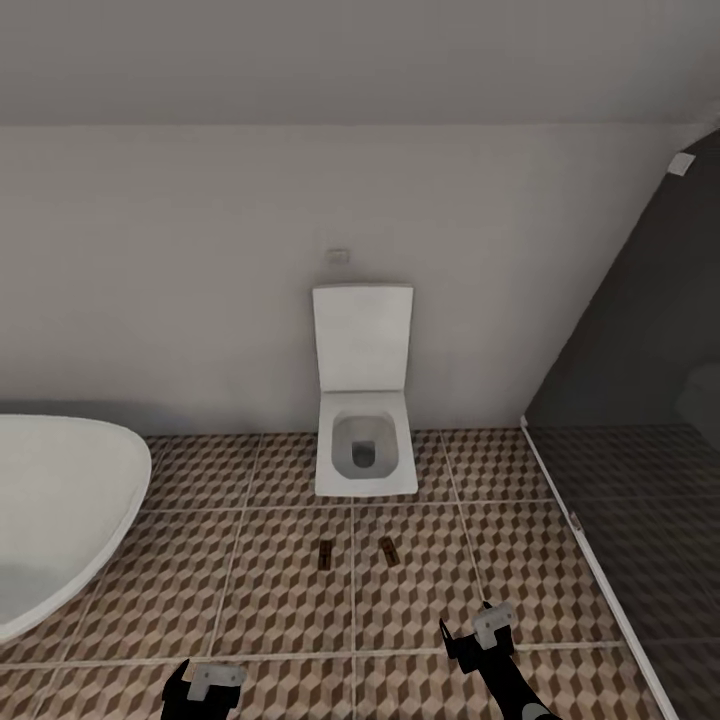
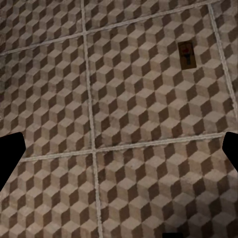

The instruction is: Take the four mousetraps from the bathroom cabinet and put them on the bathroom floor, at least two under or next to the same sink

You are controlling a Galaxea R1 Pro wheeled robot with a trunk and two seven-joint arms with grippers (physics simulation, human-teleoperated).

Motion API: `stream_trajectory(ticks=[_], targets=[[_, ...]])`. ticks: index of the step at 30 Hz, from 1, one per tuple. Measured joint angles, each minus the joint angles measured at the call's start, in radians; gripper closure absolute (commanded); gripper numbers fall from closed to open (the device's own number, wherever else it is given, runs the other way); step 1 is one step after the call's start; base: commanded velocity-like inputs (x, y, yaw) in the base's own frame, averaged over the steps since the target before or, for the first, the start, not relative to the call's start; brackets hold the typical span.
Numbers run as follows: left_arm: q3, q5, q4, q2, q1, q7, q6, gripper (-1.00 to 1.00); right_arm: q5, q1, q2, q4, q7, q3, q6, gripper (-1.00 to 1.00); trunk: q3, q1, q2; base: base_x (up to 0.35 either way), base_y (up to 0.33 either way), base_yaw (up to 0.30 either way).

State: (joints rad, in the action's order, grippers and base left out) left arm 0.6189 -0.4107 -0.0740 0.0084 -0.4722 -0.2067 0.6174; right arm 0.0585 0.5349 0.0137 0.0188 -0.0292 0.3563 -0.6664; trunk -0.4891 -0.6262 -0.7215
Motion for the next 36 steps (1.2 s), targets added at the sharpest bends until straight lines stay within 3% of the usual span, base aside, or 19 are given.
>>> stream_trajectory(ticks=[36], targets=[[0.000,0.000,0.000,-0.005,0.001,0.000,0.000,-1.00,0.000,0.000,0.001,0.000,0.000,0.000,0.000,-1.00,0.170,0.138,0.253,0.000,0.000,0.000]])
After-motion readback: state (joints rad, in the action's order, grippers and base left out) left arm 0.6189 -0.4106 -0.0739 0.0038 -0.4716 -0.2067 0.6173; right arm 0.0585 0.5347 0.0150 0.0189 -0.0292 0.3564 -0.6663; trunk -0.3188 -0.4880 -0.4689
